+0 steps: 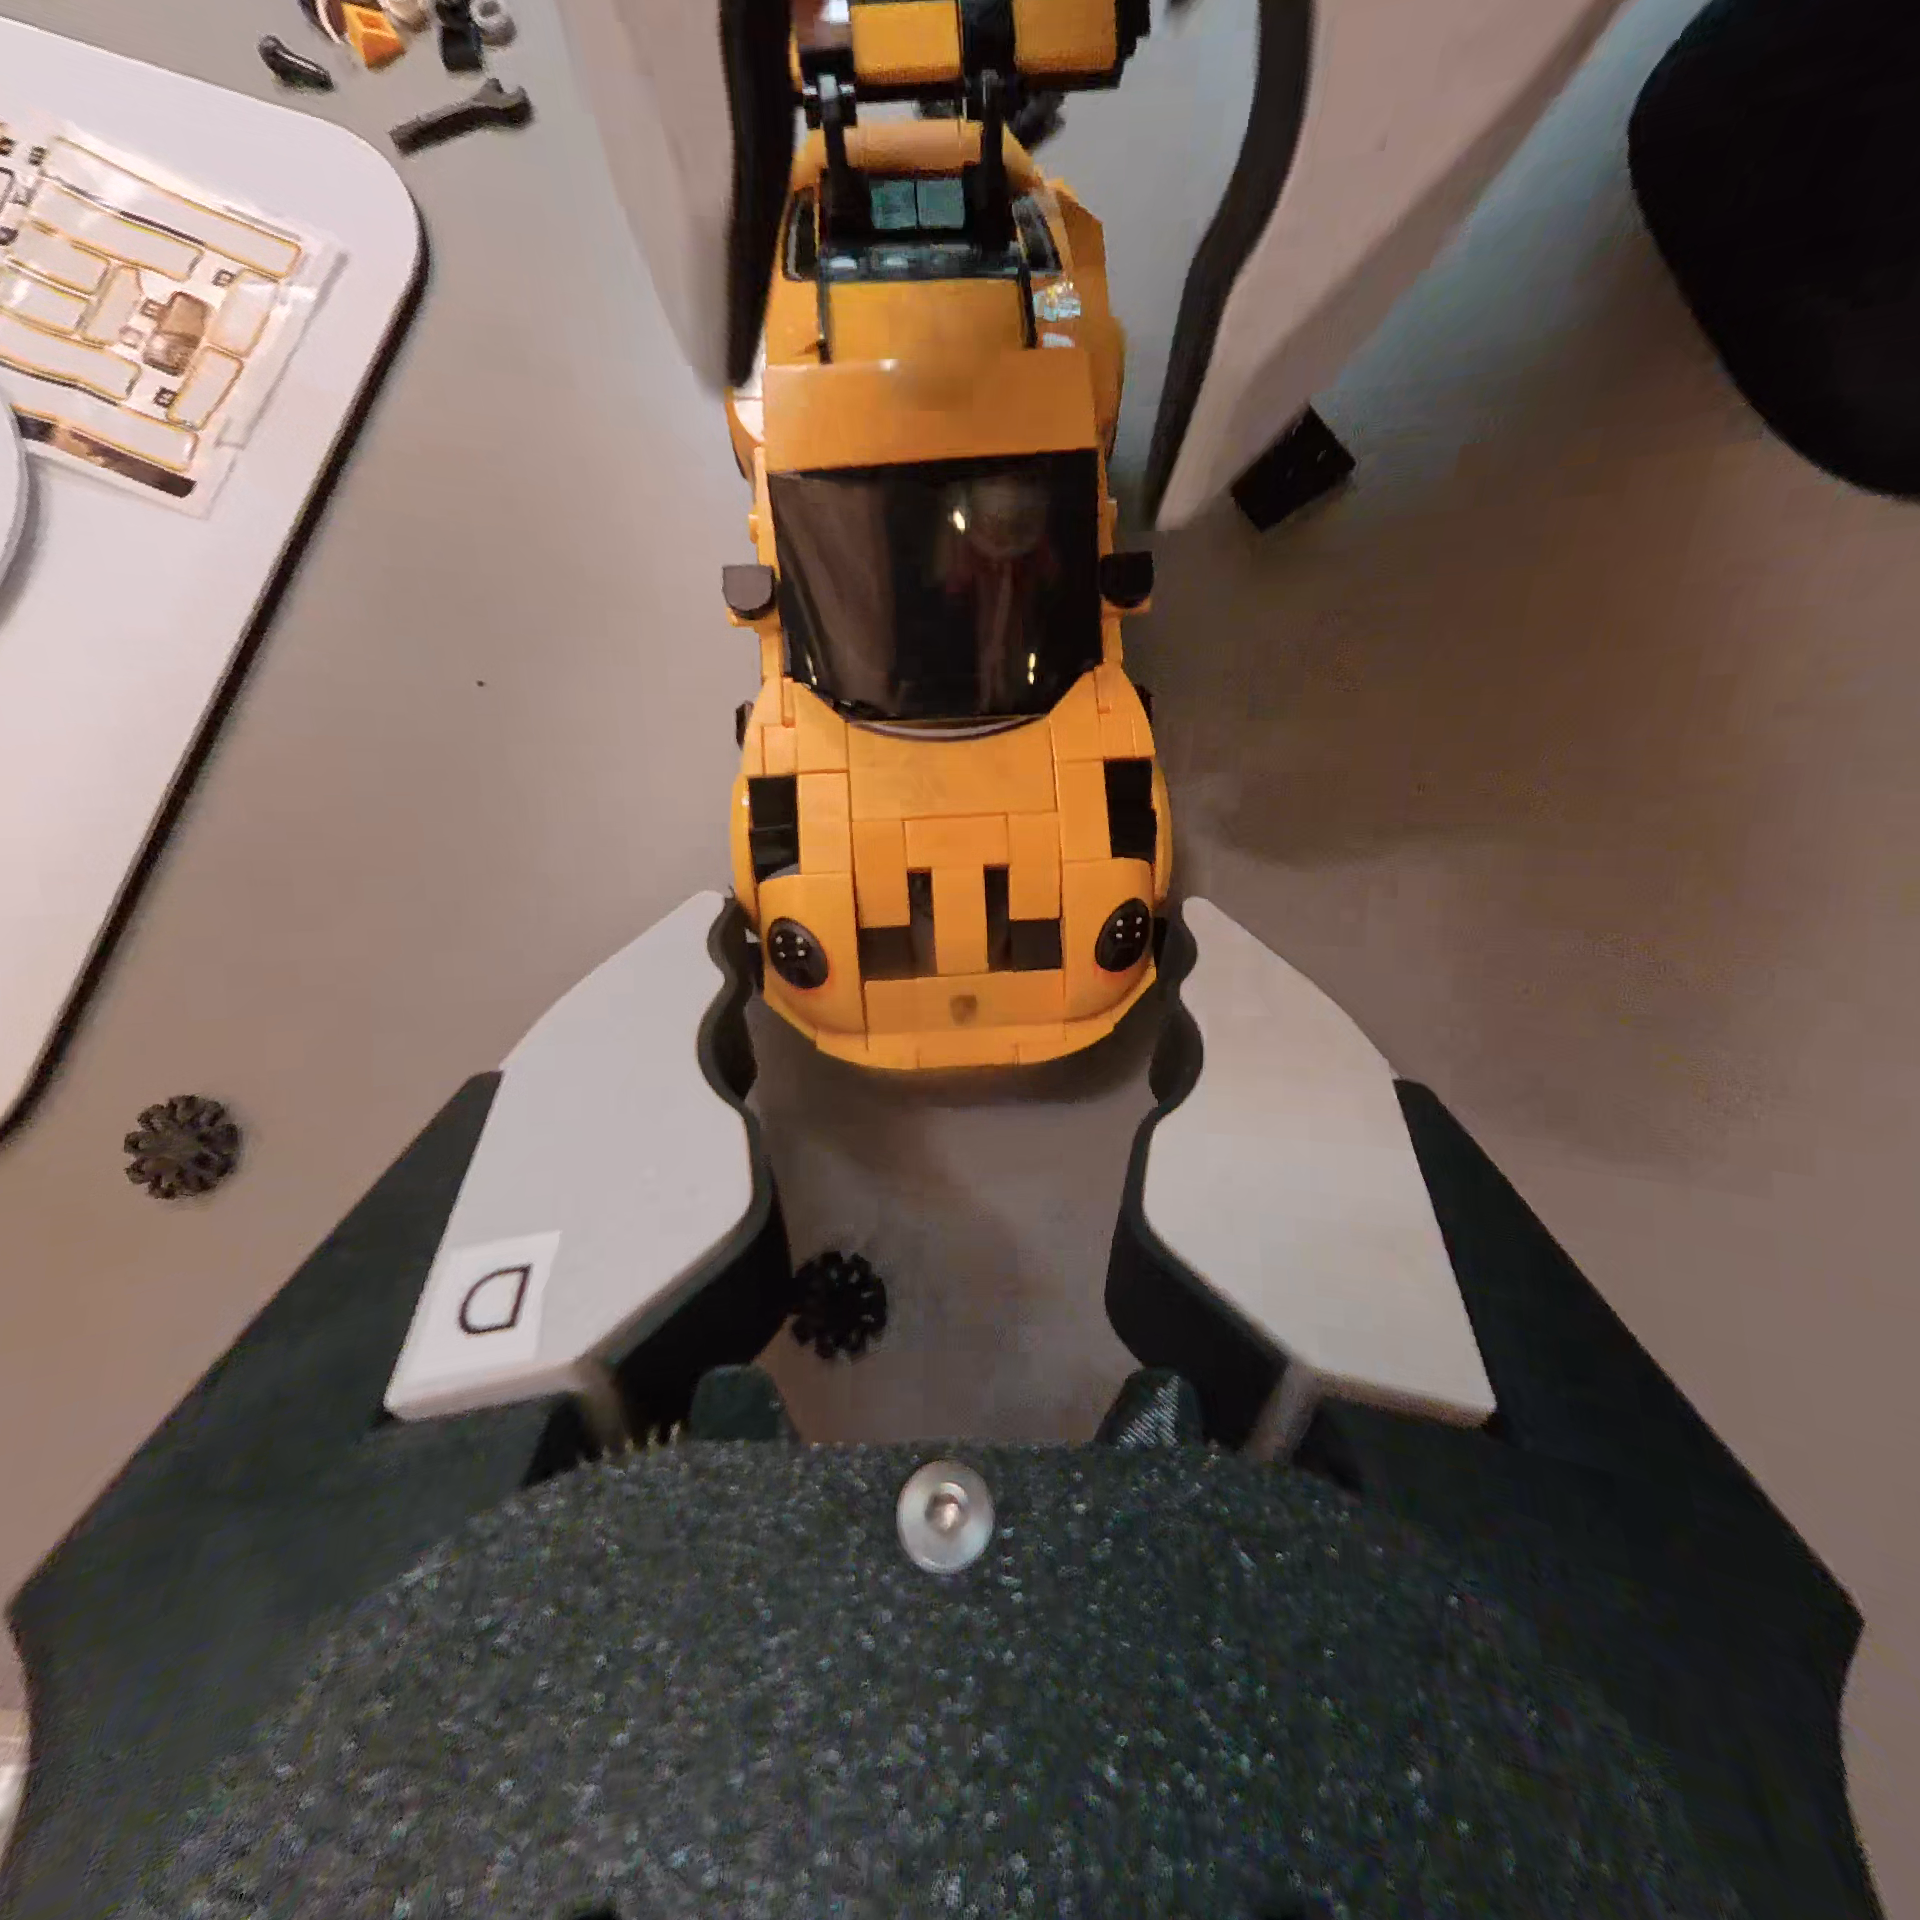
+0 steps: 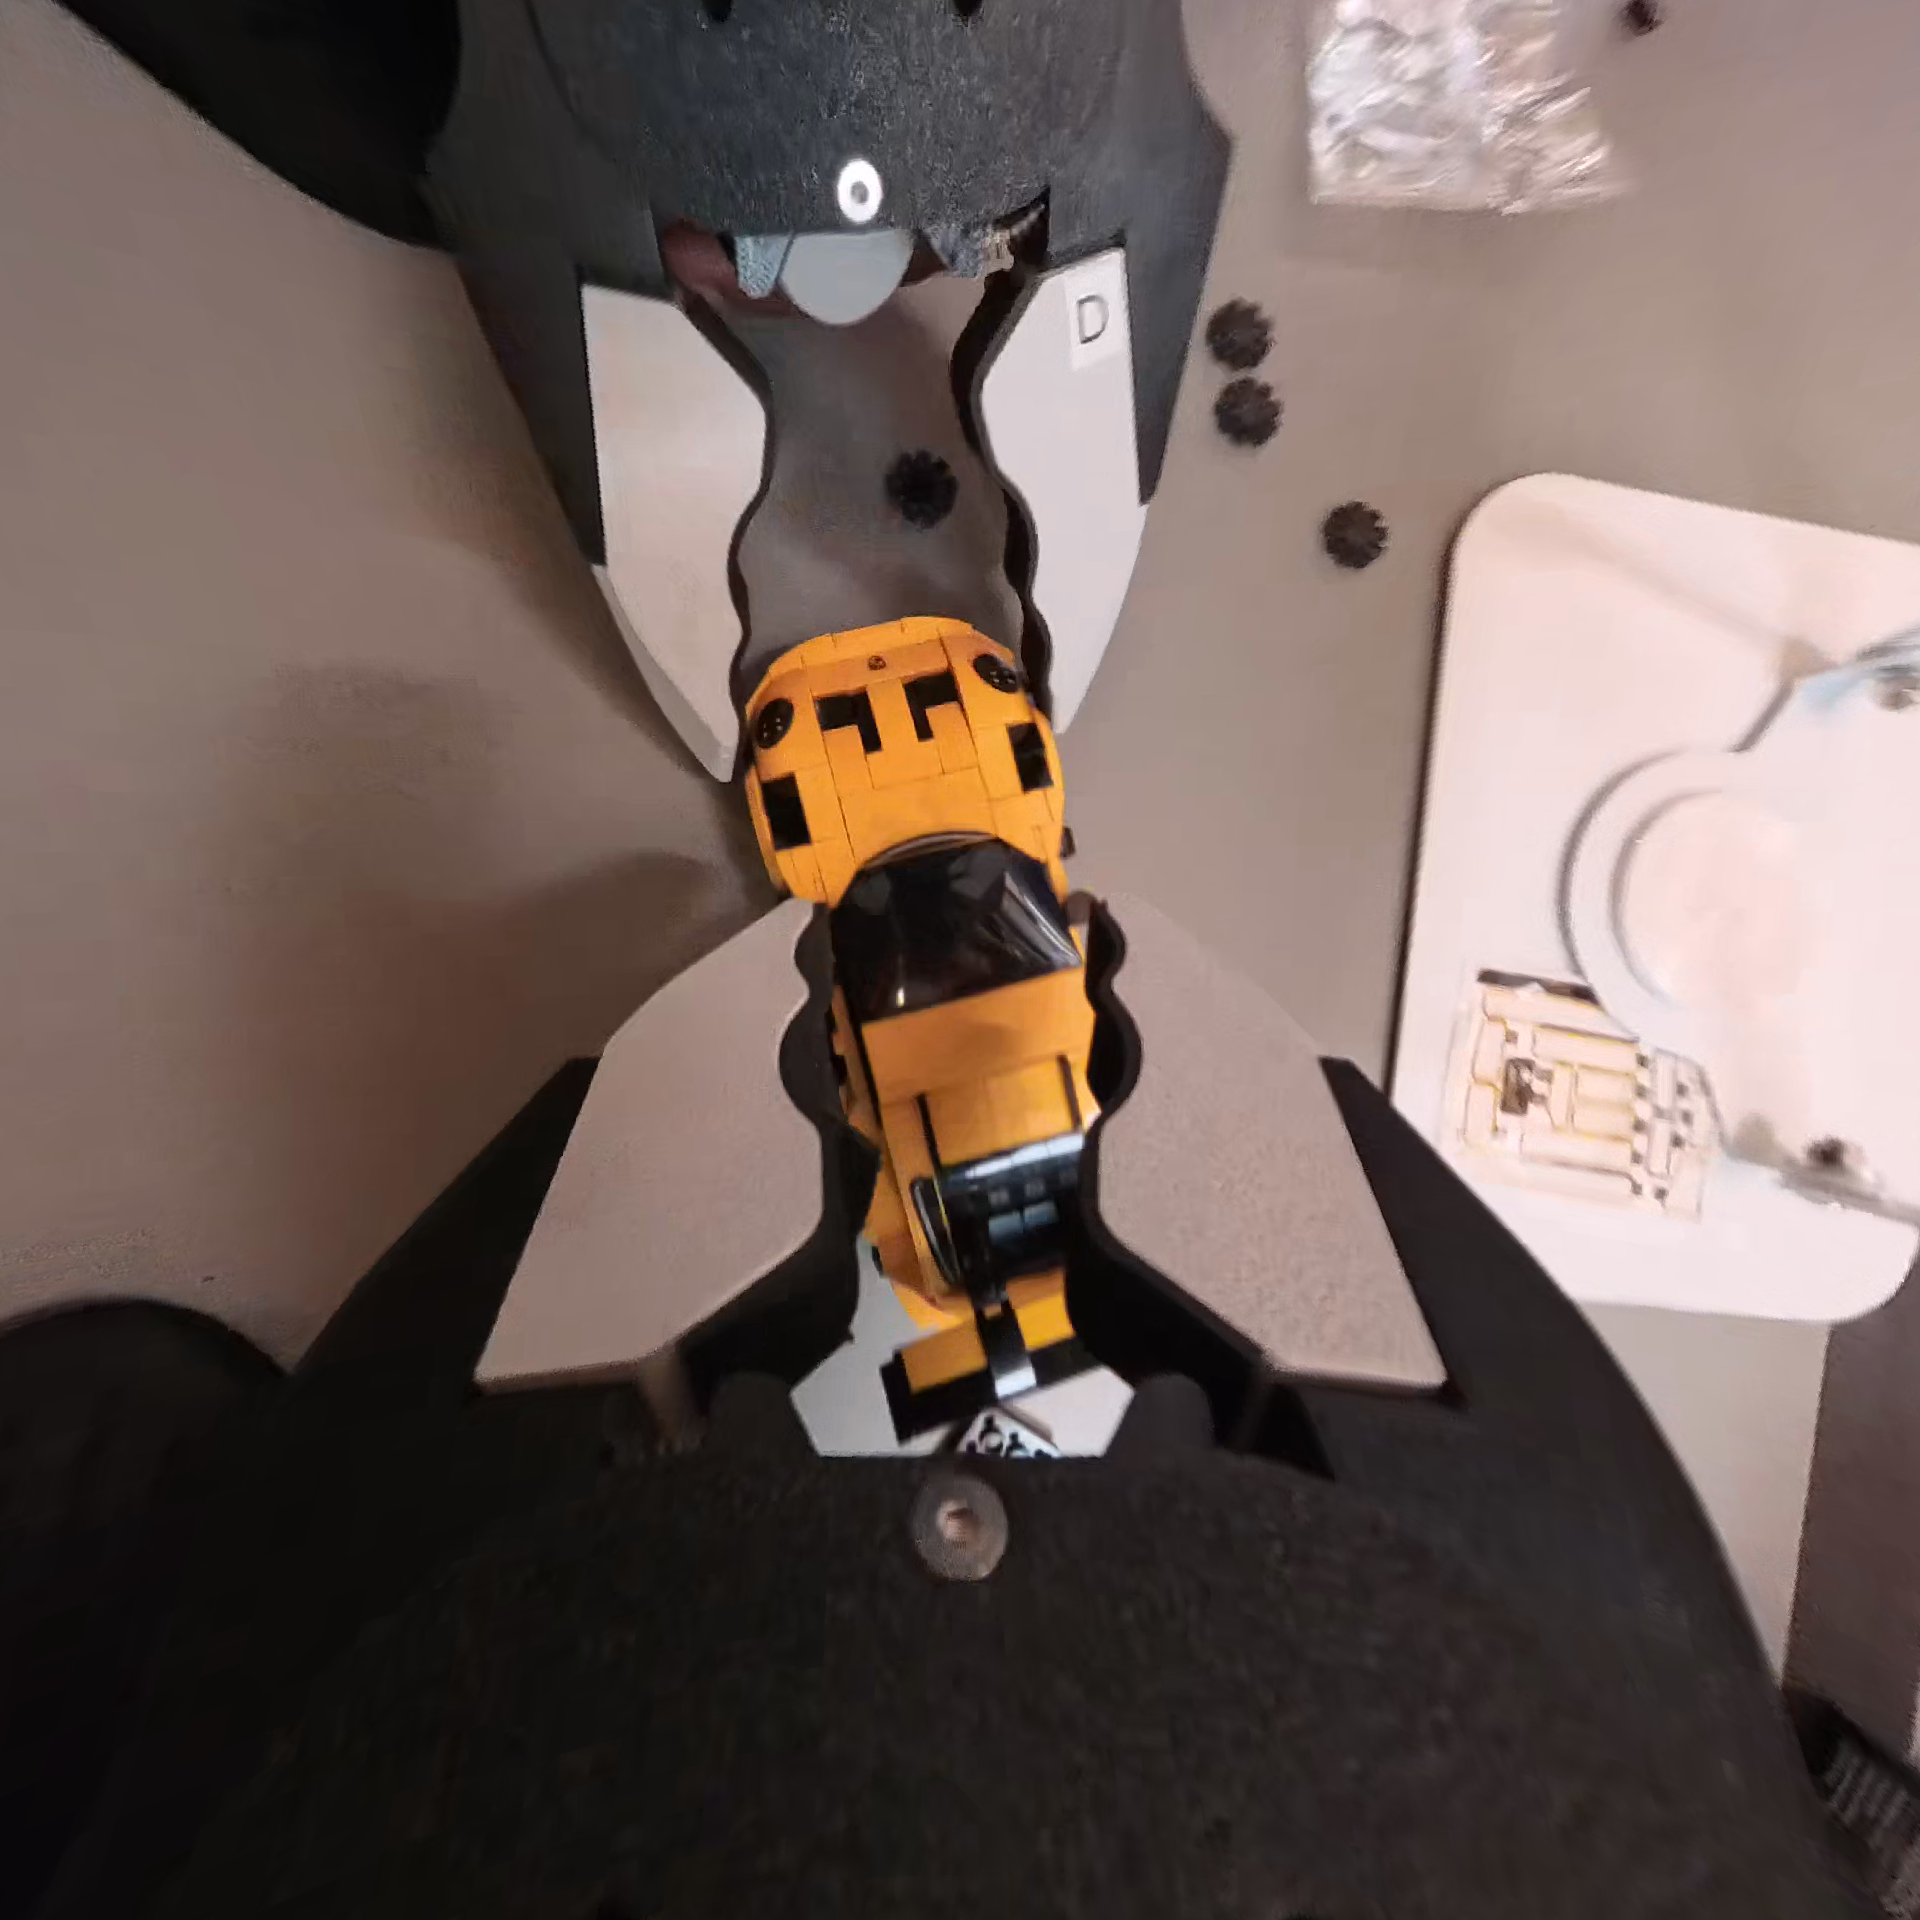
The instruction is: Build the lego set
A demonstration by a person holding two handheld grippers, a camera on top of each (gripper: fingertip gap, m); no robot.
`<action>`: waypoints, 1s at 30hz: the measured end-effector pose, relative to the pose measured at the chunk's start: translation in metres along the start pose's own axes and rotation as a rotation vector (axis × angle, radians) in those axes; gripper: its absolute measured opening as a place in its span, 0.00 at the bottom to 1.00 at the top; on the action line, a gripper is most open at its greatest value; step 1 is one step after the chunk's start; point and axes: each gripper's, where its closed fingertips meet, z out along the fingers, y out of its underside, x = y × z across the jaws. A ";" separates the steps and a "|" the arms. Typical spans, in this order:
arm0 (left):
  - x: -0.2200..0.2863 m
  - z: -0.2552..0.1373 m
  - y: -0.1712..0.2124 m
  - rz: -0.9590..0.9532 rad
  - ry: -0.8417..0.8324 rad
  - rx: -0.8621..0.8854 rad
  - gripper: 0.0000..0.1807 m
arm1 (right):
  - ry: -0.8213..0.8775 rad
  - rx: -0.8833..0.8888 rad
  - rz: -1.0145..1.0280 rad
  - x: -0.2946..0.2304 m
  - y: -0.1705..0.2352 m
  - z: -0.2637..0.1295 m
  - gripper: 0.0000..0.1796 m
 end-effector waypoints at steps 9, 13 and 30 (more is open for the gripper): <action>0.001 0.000 -0.001 0.009 0.017 0.107 0.41 | -0.097 -0.271 -0.004 -0.002 0.012 0.023 0.19; 0.001 0.001 -0.002 0.008 0.022 0.121 0.41 | -0.113 -0.306 0.020 -0.002 0.011 0.026 0.17; 0.001 -0.001 -0.002 -0.013 0.049 0.138 0.39 | -0.075 -0.213 0.035 0.011 0.013 0.003 0.25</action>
